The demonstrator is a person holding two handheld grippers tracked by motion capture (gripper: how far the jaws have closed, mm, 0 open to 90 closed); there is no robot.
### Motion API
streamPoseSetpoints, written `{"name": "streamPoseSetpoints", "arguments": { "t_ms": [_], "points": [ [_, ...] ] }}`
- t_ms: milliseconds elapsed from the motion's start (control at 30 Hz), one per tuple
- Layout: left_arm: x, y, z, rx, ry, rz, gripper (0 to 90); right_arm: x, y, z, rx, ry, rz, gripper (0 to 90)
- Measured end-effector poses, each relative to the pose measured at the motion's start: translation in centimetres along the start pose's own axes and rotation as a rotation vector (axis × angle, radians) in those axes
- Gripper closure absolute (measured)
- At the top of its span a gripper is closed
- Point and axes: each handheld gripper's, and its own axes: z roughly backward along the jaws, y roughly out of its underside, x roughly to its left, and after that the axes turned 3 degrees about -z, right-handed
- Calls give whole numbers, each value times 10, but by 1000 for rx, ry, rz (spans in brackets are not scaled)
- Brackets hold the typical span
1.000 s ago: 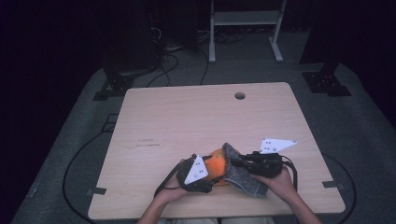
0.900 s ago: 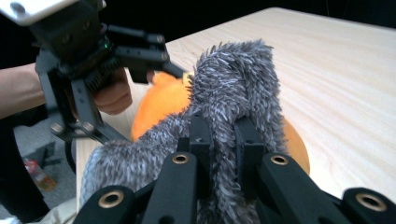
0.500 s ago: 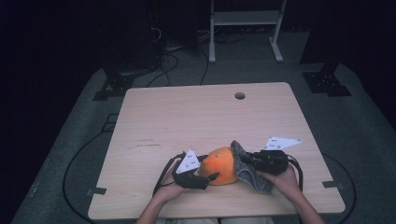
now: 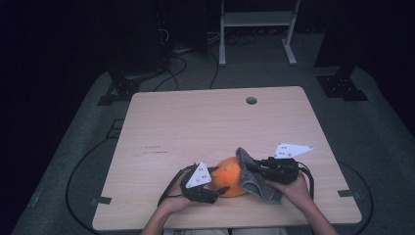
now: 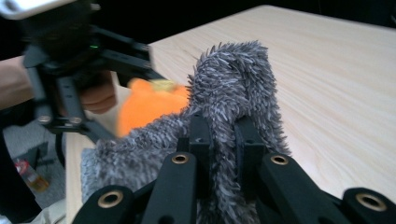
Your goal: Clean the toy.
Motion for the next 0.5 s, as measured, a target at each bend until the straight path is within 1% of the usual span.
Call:
{"name": "streamPoseSetpoints", "arguments": {
  "t_ms": [67,133,167,200,233,267,300,333,400,467,500],
  "points": [
    [0,0,0,1,5,-4,306,-10,6,1,17,18,-30,801],
    [1,1,1,-3,9,1,304,-22,16,3,26,41,-90,801],
    [1,2,1,-1,12,1,303,-25,19,4,35,48,-105,802],
    [1,2,2,0,14,1,301,-28,21,6,44,68,-116,804],
    [1,2,2,2,14,-4,300,-29,22,8,40,71,-119,803],
    [1,3,2,1,15,-7,298,-29,20,10,18,60,-126,803],
    [0,3,1,2,20,-12,296,-28,18,11,1,51,-125,803],
    [0,2,1,3,18,-15,295,-24,13,11,-30,31,-121,803],
    [-2,2,0,8,19,-19,293,-17,6,6,-53,-9,-102,803],
    [-2,3,1,12,20,-30,292,-12,4,1,-36,4,-71,803],
    [-2,3,2,13,21,-29,292,-14,5,-2,-25,7,-77,803]
  ]
}}
